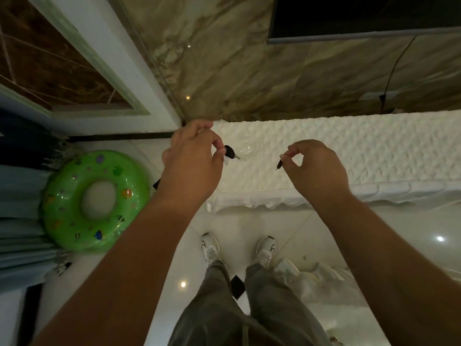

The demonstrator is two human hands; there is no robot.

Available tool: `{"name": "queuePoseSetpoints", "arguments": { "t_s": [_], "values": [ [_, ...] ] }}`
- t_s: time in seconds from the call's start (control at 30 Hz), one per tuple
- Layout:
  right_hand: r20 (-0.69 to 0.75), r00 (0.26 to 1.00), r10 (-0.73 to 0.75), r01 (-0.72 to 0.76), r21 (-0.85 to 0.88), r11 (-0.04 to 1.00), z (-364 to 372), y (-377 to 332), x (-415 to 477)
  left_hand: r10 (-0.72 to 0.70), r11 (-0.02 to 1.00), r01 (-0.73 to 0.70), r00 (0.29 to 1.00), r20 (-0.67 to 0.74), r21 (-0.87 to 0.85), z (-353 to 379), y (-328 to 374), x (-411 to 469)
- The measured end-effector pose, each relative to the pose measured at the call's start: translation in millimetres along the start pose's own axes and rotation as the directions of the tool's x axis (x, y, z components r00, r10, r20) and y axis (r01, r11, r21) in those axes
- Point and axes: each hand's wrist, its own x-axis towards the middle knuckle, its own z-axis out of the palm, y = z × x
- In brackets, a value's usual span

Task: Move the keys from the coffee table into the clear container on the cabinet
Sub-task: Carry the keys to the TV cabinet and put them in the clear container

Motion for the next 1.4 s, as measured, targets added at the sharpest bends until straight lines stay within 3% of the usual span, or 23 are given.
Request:
{"name": "queuePoseSetpoints", "arguments": {
  "t_s": [0.47, 1.4],
  "values": [
    [0.034, 0.999, 0.014, -0.014, 0.008, 1.000, 103, 32, 85, -0.042, 0.999, 0.043, 0.999, 0.020, -0.028, 78, -58, 84],
    [0.077, 0.988, 0.133, -0.132, -0.020, 0.991, 321, 111, 224, -0.103, 0.994, 0.108, 0.988, 0.117, -0.033, 283, -156, 163]
  ]
}}
